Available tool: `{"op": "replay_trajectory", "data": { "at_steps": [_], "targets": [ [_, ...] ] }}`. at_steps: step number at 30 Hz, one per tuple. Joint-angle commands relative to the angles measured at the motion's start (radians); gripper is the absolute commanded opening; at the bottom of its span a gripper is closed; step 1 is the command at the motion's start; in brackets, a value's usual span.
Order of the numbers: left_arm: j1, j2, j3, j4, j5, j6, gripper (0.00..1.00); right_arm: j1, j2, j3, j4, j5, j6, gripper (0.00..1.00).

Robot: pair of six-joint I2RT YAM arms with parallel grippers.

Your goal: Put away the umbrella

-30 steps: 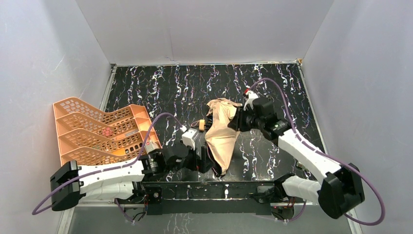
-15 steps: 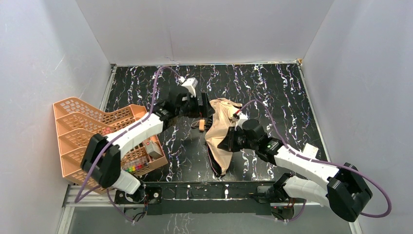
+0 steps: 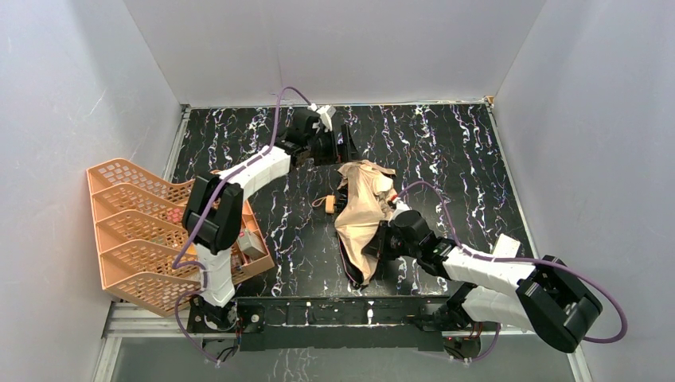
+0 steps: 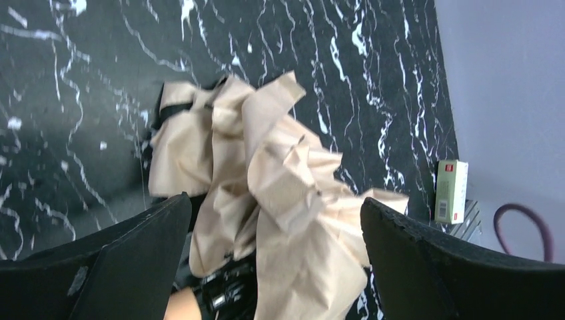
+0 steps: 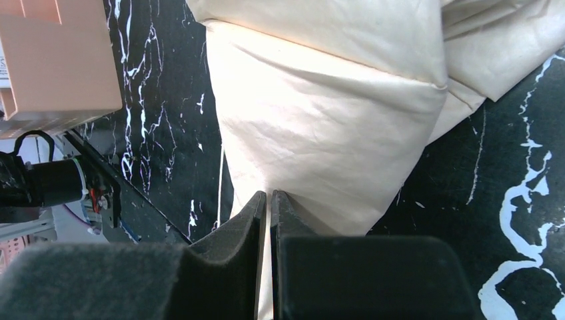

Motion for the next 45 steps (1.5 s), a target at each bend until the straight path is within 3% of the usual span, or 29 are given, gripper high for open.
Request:
{"op": "replay_trajectory", "data": {
  "at_steps": [1,8,17,20,26,31,39,45],
  "targets": [
    [0.007,0.073,0.164,-0.111,0.047,0.024,0.98,0.010,0.013,-0.019,0.102,0.001,0.011,0.14],
    [0.007,0.167,0.269,-0.203,0.057,0.060,0.91,0.013,0.006,-0.018,0.090,0.013,0.012,0.14],
    [0.001,0.162,0.244,-0.190,0.153,0.080,0.80,0.017,0.028,-0.016,0.103,0.005,0.011,0.14],
    [0.001,0.164,0.246,-0.172,0.189,0.077,0.68,0.017,0.042,-0.014,0.107,0.008,0.009,0.14],
    [0.000,0.147,0.264,-0.160,0.199,0.076,0.33,0.017,0.045,-0.009,0.091,0.034,0.006,0.14],
    [0.000,0.116,0.284,-0.170,0.192,0.087,0.16,0.017,0.046,-0.011,0.087,0.034,0.005,0.13],
    [0.000,0.016,0.290,-0.181,0.201,0.106,0.05,0.017,0.044,-0.006,0.088,0.042,0.005,0.13],
    [-0.019,-0.091,0.228,-0.181,0.194,0.111,0.02,0.017,0.039,0.007,0.083,0.048,0.002,0.13]
  ]
}}
